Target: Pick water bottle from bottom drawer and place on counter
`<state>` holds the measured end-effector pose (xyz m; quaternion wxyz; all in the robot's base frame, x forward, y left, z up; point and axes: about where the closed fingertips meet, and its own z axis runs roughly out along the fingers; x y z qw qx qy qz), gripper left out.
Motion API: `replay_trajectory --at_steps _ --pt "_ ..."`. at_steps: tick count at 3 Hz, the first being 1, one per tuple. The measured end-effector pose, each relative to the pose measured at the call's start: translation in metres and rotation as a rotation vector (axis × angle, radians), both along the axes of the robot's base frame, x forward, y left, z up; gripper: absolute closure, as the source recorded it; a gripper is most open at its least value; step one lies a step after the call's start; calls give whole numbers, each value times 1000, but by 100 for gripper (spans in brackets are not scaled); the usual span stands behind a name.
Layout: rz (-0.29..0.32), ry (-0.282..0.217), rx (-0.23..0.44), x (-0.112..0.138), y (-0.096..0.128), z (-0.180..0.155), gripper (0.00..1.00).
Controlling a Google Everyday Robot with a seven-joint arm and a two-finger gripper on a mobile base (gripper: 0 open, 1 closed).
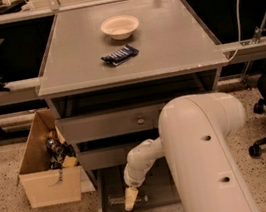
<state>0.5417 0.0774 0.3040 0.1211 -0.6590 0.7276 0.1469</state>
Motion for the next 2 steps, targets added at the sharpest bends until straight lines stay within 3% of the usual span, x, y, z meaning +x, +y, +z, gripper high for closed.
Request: replay_trajectory --at_steps 1,2 --pt "-26 12 5 -8 33 -28 0" --pt "-26 12 5 -8 33 -28 0"
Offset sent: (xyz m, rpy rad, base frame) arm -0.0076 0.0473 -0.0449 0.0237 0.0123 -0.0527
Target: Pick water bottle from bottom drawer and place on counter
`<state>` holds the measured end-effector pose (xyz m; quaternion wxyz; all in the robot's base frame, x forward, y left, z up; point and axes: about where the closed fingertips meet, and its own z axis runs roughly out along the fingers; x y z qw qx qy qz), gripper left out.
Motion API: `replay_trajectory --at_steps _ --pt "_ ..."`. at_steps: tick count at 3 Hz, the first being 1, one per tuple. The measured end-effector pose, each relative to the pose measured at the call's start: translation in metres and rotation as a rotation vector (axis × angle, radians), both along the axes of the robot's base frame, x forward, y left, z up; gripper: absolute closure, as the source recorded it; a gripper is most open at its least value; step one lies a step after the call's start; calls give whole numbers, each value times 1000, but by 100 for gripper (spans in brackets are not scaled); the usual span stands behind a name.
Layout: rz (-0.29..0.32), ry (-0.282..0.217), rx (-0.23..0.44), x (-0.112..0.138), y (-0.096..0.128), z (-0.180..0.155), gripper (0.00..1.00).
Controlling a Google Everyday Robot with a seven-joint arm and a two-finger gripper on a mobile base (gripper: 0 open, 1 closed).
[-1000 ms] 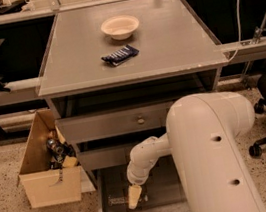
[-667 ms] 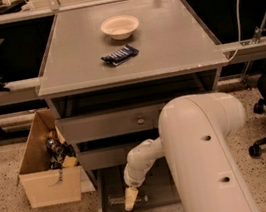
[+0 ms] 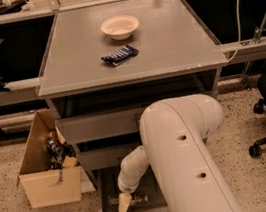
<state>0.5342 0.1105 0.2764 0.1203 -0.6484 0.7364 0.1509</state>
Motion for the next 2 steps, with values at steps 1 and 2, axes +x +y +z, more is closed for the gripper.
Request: replay_trajectory --at_steps 1,2 --pt "-13 -11 -3 1 -5 -12 0" --pt "-6 -43 -52 -7 -23 -34 0"
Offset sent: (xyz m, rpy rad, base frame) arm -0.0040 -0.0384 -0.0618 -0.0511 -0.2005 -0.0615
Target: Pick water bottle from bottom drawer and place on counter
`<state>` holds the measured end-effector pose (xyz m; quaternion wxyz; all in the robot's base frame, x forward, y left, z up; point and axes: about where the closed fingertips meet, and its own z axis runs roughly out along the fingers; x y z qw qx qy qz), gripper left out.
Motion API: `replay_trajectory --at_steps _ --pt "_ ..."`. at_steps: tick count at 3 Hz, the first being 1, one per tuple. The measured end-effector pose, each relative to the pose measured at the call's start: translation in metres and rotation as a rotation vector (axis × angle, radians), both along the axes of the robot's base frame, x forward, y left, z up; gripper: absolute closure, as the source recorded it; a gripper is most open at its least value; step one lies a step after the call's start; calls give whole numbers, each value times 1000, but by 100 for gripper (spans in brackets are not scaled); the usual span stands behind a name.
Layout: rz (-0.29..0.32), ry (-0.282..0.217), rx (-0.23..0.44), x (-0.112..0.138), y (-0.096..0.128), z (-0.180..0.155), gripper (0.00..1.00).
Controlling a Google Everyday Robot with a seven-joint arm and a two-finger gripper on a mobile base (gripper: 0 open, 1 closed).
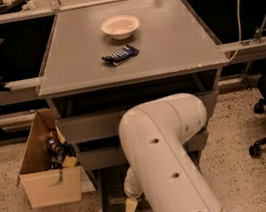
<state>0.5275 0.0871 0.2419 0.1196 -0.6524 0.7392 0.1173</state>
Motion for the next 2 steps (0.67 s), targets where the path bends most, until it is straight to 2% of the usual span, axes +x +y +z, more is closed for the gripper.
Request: replay_trajectory --at_steps 1,2 --pt "-6 -62 5 6 -16 -21 0" --pt "-8 -127 55 13 -21 -38 0"
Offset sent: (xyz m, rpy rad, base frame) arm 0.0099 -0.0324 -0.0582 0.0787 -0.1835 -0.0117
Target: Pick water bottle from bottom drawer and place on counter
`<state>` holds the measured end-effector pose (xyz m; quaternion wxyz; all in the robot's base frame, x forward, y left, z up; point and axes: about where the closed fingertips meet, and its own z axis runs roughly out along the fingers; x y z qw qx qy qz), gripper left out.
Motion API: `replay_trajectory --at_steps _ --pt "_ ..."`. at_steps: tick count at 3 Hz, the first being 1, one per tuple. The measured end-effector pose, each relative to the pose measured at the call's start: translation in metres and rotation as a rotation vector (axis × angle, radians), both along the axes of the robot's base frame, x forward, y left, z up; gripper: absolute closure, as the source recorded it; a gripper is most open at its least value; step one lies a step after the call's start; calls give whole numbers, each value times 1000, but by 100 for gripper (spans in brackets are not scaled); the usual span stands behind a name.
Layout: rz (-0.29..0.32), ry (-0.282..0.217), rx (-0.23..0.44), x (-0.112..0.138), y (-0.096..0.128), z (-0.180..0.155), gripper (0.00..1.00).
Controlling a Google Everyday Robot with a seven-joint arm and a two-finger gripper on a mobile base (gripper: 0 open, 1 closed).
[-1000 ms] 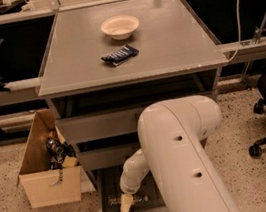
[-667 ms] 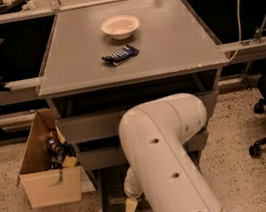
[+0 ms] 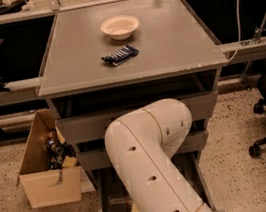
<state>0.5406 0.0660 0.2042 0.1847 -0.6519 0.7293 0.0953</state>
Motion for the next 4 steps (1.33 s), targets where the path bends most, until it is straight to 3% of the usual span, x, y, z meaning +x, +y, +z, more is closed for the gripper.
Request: replay_trajectory --at_steps 2,4 --pt "10 -21 23 3 3 -3 0" --pt "62 -101 157 12 26 -8 0"
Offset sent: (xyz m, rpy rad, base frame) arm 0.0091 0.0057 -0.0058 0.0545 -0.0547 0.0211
